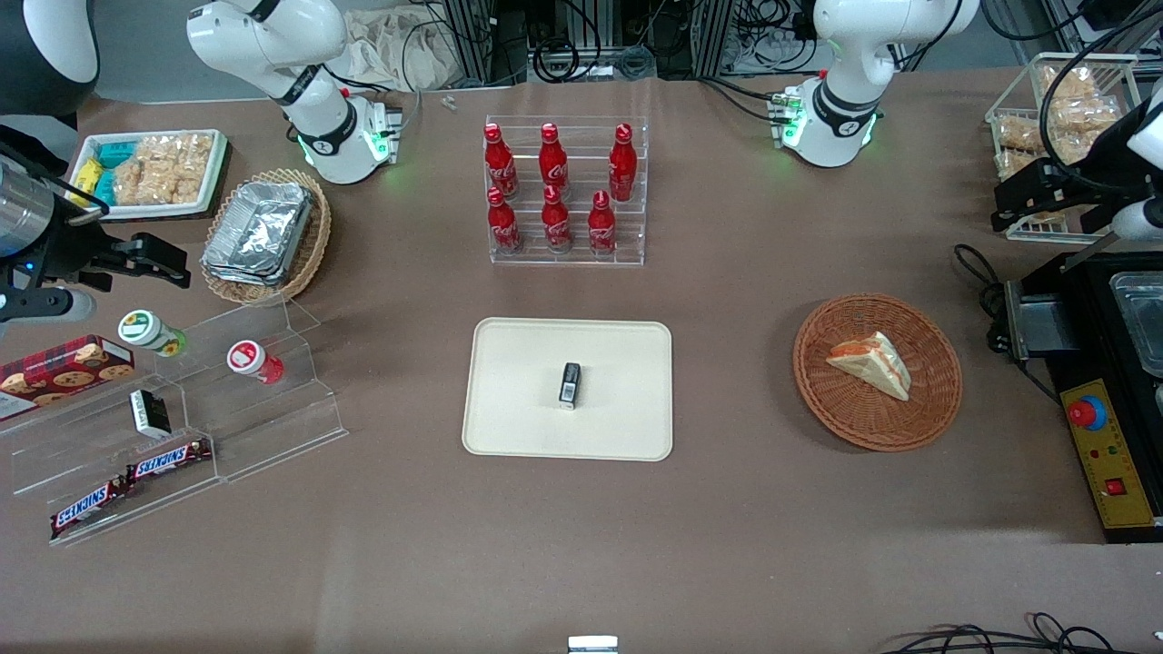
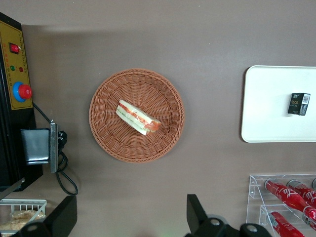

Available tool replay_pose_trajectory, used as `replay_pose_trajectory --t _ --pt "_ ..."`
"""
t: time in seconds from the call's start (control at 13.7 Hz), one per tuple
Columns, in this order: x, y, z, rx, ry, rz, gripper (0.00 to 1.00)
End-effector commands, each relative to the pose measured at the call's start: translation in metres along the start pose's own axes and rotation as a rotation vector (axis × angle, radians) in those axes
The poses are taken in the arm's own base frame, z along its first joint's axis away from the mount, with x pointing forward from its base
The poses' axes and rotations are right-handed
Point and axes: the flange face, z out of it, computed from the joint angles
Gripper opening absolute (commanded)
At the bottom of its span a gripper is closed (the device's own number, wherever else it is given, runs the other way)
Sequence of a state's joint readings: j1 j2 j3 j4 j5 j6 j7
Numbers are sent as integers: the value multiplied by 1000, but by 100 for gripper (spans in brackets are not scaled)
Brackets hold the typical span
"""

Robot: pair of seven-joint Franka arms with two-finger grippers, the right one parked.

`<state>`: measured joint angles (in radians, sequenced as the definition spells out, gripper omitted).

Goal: Place sandwich from basket to tray
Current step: 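Move the left gripper over the wicker basket above the sandwich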

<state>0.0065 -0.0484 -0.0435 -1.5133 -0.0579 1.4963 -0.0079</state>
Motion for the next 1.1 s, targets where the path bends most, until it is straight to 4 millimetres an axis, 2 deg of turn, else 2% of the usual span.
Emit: replay_pose_trajectory --t 0.0,0.22,0.37,0.51,0.66,0.88,1.02 --pt "-1 1 -2 17 2 11 100" --pt "1 5 2 25 -12 -13 100" --pt "-3 7 17 37 -48 -126 100" --pt "-18 8 43 47 -93 -140 100" --pt "-26 1 68 49 -94 -160 100" --pt "-28 -6 121 52 -126 -176 100" --pt "-23 -12 154 51 -104 -245 100"
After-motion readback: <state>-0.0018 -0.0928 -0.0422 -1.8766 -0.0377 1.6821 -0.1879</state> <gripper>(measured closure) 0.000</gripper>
